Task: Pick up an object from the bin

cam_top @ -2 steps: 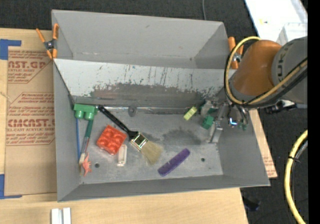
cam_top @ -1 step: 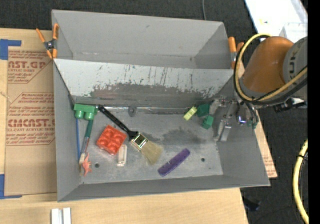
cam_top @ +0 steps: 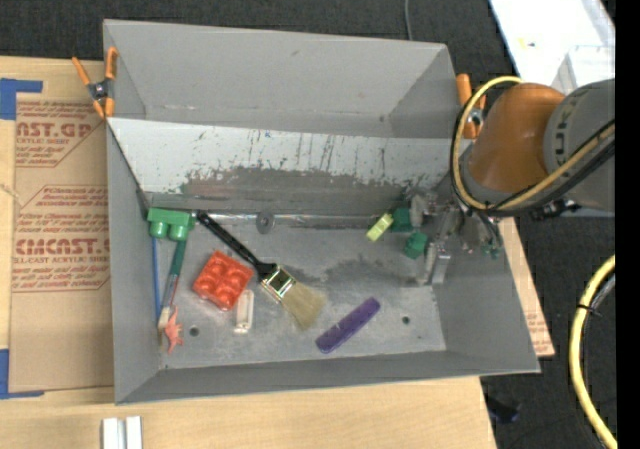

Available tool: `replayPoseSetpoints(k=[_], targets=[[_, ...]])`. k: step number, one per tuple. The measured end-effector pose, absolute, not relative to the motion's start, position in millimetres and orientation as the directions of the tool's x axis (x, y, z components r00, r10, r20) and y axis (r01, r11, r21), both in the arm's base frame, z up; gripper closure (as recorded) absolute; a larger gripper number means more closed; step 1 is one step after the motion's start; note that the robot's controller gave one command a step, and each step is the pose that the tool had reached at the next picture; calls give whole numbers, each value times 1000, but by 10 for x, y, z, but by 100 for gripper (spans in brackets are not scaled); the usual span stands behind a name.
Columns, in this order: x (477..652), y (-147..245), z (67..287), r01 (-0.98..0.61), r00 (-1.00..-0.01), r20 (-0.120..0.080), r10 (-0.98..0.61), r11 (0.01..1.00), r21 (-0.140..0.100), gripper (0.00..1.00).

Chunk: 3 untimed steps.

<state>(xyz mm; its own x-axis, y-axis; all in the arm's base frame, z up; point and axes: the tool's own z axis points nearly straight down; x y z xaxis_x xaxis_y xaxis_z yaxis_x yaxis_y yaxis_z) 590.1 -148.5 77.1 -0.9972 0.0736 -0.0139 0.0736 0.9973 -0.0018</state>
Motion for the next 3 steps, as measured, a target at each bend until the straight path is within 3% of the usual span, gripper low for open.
replayPoseSetpoints(k=[1, 2, 3], targets=[[5892, -709, 742, -11, -1000, -16, -11, 1000, 0, 0], [5909, -1422, 711, -34, -999, -21, -34, 999, -6, 0], [5736, -1184, 1015, 20, -1000, -19, 20, 1000, 2, 0]])
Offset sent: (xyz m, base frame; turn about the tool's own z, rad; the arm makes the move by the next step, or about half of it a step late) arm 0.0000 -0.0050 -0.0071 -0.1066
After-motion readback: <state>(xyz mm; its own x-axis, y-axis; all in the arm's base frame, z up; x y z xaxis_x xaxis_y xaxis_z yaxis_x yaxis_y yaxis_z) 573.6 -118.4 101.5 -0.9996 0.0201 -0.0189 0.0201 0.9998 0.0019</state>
